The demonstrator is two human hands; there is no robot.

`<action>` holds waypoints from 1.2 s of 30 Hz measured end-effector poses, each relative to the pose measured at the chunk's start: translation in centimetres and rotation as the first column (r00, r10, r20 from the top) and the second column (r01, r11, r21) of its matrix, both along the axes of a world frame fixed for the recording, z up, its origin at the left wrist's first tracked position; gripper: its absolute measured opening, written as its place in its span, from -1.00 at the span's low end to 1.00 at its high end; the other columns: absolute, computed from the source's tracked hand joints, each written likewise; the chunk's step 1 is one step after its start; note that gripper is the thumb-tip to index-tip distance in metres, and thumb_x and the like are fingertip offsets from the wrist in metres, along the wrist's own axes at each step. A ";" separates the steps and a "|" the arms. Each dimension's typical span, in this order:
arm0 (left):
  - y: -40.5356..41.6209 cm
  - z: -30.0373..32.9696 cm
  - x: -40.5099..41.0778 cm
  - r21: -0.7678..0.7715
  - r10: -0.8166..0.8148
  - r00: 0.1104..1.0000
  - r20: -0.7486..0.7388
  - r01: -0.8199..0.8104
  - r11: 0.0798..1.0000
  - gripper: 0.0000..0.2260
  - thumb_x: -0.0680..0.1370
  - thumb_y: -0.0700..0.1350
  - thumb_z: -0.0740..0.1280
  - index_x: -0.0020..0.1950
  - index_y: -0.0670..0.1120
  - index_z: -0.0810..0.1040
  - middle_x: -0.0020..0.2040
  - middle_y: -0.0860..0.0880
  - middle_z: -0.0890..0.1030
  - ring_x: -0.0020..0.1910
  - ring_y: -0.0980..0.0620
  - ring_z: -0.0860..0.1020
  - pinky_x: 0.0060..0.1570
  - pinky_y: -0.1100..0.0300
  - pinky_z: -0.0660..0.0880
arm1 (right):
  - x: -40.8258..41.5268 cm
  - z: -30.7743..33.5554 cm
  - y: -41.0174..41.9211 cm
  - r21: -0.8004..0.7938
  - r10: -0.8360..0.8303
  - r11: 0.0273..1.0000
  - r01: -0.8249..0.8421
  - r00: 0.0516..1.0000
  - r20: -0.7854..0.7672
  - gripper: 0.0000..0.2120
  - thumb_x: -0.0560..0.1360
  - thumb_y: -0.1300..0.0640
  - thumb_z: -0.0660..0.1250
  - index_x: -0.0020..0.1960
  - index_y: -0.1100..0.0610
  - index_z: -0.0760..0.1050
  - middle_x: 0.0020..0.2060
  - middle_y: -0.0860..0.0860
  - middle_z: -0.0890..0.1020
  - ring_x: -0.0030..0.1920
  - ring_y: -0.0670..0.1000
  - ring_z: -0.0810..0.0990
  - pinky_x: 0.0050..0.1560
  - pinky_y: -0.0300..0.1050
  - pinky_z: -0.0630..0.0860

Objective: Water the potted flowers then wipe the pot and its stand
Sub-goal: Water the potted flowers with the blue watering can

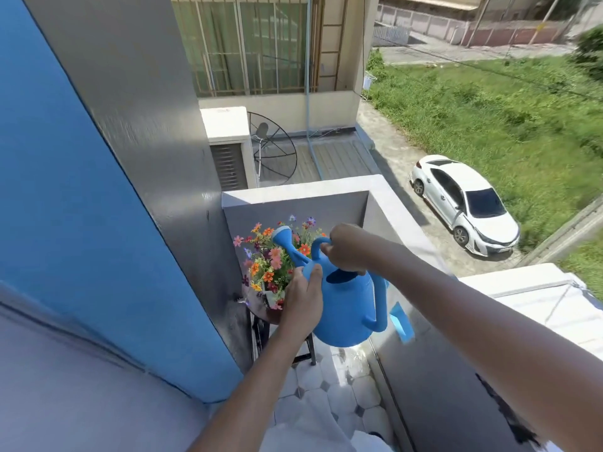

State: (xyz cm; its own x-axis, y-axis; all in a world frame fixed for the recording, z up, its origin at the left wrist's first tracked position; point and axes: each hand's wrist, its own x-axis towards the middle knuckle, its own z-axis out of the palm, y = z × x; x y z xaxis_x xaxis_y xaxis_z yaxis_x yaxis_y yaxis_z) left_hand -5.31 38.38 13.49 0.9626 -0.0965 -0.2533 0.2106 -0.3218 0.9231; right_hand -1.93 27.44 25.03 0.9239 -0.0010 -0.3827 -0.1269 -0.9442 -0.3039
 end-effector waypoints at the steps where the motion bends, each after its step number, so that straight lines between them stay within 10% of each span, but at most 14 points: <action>1: 0.1 0.0 0.0 0.003 0.001 1.000 -0.015 -0.001 1.000 -0.64 0.61 0.22 0.04 0.12 -0.02 0.39 -0.03 -0.12 0.55 -0.12 -0.01 0.53 -0.22 0.09 0.40 | 0.2 0.0 0.2 -0.013 0.014 1.000 -0.014 1.000 -0.005 -0.65 0.63 0.12 0.19 -0.33 0.09 0.29 -0.31 0.06 0.46 -0.05 0.22 0.62 -0.42 -0.19 0.35; 7: 0.5 0.2 0.5 0.006 0.011 0.997 -0.073 -0.010 1.000 -0.58 0.60 0.23 0.04 0.16 -0.09 0.41 -0.07 -0.12 0.54 -0.19 0.02 0.49 -0.28 0.13 0.36 | 1.5 -0.4 0.8 -0.102 0.007 0.995 -0.010 1.000 -0.028 -0.81 0.66 0.11 0.16 0.05 0.23 0.43 -0.35 0.08 0.47 -0.48 0.02 0.49 -0.55 -0.21 0.33; 20: -1.8 1.2 1.3 0.065 -0.081 0.995 -0.065 0.085 0.994 -0.54 0.62 0.20 0.02 0.17 -0.16 0.43 -0.12 -0.05 0.50 -0.25 0.10 0.46 -0.36 0.17 0.29 | 2.8 -0.4 -1.8 -0.115 -0.079 0.991 0.074 0.996 -0.037 -0.69 0.62 0.15 0.17 -0.26 0.25 0.40 -0.79 0.03 0.42 -0.59 0.06 0.50 -0.52 -0.23 0.36; 26: -4.2 1.5 1.6 0.034 -0.152 0.985 -0.077 0.155 0.987 -0.49 0.59 0.23 0.03 0.14 -0.19 0.45 -0.16 -0.02 0.45 -0.25 0.05 0.44 -0.35 0.16 0.29 | 2.1 0.7 -4.0 -0.088 -0.102 0.991 0.098 0.994 -0.036 -0.69 0.59 0.16 0.24 -0.32 0.13 0.33 -0.17 0.22 0.59 -0.24 0.17 0.58 -0.44 -0.18 0.37; 28: -4.9 1.7 1.6 0.037 -0.176 0.981 -0.078 0.179 0.983 -0.44 0.55 0.28 0.01 0.16 -0.16 0.45 -0.12 -0.03 0.46 -0.18 0.01 0.46 -0.29 0.12 0.33 | 2.0 0.8 -4.6 -0.135 -0.107 0.986 0.099 0.993 -0.054 -0.69 0.61 0.19 0.18 -0.31 0.15 0.33 -0.34 0.20 0.61 -0.12 0.23 0.66 -0.43 -0.17 0.38; 33: -5.9 1.9 1.5 0.045 -0.198 0.977 -0.077 0.202 0.978 -0.42 0.51 0.32 -0.02 0.25 -0.07 0.43 0.09 -0.05 0.47 0.08 -0.06 0.51 0.11 -0.08 0.47 | 1.9 0.6 -5.6 -0.200 -0.129 0.973 0.115 0.990 -0.058 -0.74 0.64 0.18 0.12 -0.14 0.28 0.45 -0.49 0.17 0.62 -0.56 0.06 0.49 -0.44 -0.17 0.41; 36: -5.9 1.6 1.4 0.051 -0.170 0.982 -0.077 0.175 0.983 -0.40 0.48 0.36 -0.03 0.20 -0.07 0.43 0.12 -0.14 0.53 0.03 -0.09 0.54 -0.02 -0.04 0.47 | 1.9 0.6 -5.6 -0.152 -0.154 0.977 0.148 0.988 -0.029 -0.69 0.63 0.06 0.16 -0.20 0.25 0.39 -0.68 0.12 0.51 -0.65 0.06 0.50 -0.44 -0.16 0.45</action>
State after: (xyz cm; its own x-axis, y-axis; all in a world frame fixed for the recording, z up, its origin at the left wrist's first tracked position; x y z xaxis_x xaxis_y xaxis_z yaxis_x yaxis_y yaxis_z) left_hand -3.92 32.52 15.08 0.9117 -0.2428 -0.3315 0.2129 -0.4109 0.8865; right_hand -0.03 21.87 25.68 0.8924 -0.1988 -0.4051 -0.2806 -0.9475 -0.1532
